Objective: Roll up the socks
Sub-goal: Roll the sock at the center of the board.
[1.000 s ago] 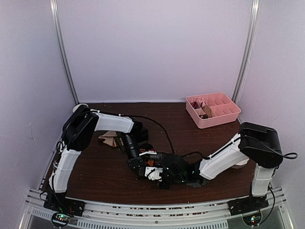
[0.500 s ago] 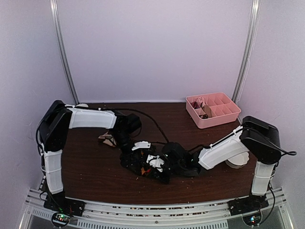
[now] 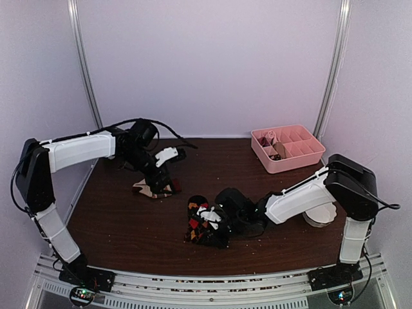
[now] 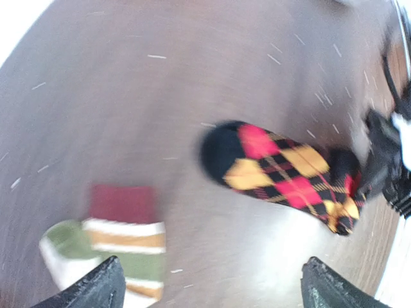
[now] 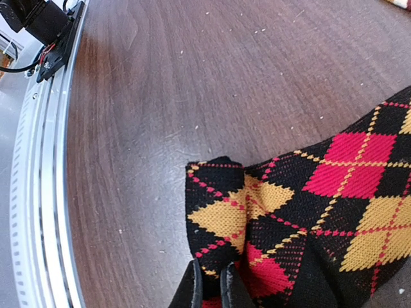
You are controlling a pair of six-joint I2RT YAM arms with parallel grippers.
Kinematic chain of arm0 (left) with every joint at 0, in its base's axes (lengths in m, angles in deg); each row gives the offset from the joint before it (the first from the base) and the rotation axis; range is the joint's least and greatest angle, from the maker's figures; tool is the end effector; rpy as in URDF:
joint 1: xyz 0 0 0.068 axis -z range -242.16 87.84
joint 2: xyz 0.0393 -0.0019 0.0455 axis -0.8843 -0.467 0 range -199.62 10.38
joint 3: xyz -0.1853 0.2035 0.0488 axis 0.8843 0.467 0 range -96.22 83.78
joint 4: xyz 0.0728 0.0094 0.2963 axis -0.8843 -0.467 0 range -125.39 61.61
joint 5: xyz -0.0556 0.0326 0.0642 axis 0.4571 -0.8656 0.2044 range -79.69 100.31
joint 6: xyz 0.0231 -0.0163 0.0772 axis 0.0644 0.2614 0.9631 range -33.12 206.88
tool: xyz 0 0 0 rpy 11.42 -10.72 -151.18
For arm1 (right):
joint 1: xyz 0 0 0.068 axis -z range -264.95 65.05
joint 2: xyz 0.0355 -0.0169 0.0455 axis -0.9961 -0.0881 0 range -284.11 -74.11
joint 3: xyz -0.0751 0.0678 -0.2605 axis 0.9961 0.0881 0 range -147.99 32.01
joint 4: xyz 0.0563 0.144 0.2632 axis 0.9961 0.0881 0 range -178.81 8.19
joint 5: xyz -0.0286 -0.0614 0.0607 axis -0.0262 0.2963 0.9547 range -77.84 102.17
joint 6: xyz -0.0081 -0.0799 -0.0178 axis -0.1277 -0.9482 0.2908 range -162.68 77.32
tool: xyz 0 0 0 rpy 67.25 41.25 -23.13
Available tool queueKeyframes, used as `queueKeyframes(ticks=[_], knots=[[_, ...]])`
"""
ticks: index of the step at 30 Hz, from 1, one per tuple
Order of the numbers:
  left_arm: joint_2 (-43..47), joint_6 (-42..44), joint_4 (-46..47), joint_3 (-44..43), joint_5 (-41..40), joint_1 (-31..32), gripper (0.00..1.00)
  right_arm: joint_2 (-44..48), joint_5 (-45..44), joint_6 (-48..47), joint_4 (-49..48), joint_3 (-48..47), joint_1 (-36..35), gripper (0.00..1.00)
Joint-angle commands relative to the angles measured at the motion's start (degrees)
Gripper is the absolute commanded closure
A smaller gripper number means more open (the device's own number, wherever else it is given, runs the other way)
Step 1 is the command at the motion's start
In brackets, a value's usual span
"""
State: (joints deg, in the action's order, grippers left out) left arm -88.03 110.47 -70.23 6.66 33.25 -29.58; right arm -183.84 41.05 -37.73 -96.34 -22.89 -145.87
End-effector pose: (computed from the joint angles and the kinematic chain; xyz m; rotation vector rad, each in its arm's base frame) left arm 0.3356 -0.2477 0.2069 1.3599 2.2755 -0.5851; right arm 0.1744 0.3847 0.0644 -1.4307 2.1425 1.0987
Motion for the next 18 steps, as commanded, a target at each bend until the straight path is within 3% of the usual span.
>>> queueKeyframes(ticks=[1,5,8,10,12,15,18], knots=[[-2.0,-3.3,-2.8,-5.4,13.0,-9.1,0.02,-5.2,1.6,2.4,16.4,0.4,0.1,1.00],[12.0,-2.5,11.3,7.0,2.9,-7.0,0.02,-6.4,5.7,6.5,15.1,0.7,2.0,1.00],[18.3,-12.7,22.3,14.1,-7.0,-7.7,0.02,-7.2,8.0,9.1,14.9,0.7,3.0,1.00],[15.5,-8.7,18.1,12.0,-1.7,-8.4,0.03,-8.5,10.0,10.7,15.6,-0.2,4.2,1.00],[13.0,-4.9,13.3,10.4,4.8,-8.2,0.13,-8.9,11.2,12.2,15.3,-0.3,5.2,1.00],[14.5,1.8,13.6,15.4,12.5,-6.3,0.20,-10.1,13.9,15.0,14.5,-0.5,6.7,1.00],[15.6,11.0,11.5,19.4,10.5,0.4,0.29,-11.5,15.1,17.6,14.6,-0.7,7.7,1.00]])
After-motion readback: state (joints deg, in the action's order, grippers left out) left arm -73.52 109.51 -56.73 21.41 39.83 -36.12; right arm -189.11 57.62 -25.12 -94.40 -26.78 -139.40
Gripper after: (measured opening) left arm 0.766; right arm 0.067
